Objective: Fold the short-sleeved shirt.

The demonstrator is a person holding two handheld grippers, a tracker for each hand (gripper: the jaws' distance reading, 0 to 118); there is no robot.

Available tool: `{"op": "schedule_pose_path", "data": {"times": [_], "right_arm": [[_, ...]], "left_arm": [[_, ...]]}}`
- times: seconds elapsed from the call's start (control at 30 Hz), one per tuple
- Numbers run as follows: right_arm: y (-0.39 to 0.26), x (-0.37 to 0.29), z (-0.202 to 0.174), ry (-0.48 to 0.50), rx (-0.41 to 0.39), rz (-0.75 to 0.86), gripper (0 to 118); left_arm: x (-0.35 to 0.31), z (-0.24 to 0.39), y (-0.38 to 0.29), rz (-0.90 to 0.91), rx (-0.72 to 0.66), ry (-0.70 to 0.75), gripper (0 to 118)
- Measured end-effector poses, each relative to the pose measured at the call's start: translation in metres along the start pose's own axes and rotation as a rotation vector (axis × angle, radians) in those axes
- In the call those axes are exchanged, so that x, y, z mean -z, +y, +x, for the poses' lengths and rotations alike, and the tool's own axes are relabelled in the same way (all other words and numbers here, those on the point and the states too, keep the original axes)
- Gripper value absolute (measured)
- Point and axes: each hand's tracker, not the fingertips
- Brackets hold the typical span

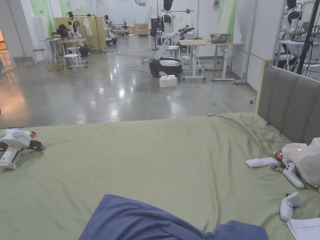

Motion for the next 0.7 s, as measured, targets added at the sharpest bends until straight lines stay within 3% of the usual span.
{"op": "schedule_pose_path", "data": {"times": [0.17,0.27,0.33,0.4,0.47,0.53,0.6,0.7], "right_arm": [[0.035,-0.056,-0.03,0.098,0.024,0.238,77],[0.047,-0.082,-0.054,0.127,-0.041,0.326,74],[0.051,-0.093,-0.069,0.131,-0.096,0.365,66],[0.051,-0.105,-0.081,0.127,-0.139,0.403,44],[0.051,-0.112,-0.091,0.125,-0.184,0.435,19],[0.048,-0.119,-0.098,0.115,-0.225,0.474,2],[0.045,-0.122,-0.101,0.096,-0.23,0.496,0],[0.044,-0.126,-0.102,0.11,-0.22,0.5,0]], "left_arm": [[-0.049,0.053,0.055,0.245,0.122,0.004,91],[-0.071,0.08,0.066,0.349,0.203,0.017,91],[-0.085,0.098,0.065,0.414,0.242,0.056,89],[-0.094,0.108,0.064,0.443,0.232,0.07,76],[-0.106,0.115,0.063,0.453,0.231,0.042,47],[-0.112,0.117,0.064,0.452,0.241,0.023,29],[-0.12,0.121,0.063,0.451,0.271,0.02,3],[-0.125,0.124,0.065,0.459,0.28,0.01,0]]}}
